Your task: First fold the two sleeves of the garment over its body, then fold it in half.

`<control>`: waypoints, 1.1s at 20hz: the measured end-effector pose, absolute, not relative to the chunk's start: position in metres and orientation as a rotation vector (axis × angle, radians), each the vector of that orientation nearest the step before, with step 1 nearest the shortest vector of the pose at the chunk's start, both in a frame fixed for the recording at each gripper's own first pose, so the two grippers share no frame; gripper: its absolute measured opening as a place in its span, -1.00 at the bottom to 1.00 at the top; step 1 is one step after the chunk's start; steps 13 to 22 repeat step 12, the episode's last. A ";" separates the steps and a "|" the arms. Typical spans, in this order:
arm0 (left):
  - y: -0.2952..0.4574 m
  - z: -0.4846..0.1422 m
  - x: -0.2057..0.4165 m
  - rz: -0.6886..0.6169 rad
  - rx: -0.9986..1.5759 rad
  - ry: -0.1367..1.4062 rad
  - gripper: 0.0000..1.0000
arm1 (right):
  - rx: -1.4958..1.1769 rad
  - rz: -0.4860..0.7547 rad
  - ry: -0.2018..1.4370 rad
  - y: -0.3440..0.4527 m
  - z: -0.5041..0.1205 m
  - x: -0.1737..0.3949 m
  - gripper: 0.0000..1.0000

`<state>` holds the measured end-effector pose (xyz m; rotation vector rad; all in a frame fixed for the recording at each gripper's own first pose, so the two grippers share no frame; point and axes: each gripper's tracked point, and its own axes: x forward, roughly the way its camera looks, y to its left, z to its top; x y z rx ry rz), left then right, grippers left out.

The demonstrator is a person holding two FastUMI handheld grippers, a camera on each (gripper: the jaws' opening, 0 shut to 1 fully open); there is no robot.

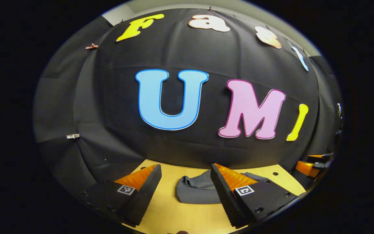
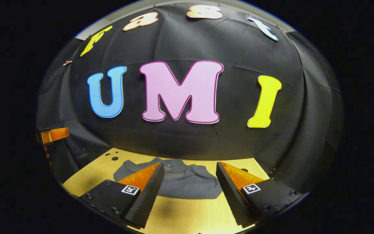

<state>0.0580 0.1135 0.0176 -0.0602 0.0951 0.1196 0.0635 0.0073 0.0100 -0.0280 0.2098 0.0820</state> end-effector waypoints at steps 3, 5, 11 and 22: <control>0.107 0.012 0.023 0.114 -0.025 0.079 0.92 | -0.027 0.093 0.214 0.014 0.006 0.026 0.98; 0.099 0.007 0.001 0.100 -0.010 0.075 0.92 | -0.045 0.099 0.203 0.018 0.006 0.002 0.98; 0.086 -0.027 -0.054 0.076 -0.019 0.121 0.92 | -0.061 0.131 0.262 0.029 -0.017 -0.054 0.97; 0.087 -0.033 -0.059 0.073 -0.007 0.130 0.92 | -0.047 0.136 0.277 0.031 -0.022 -0.061 0.96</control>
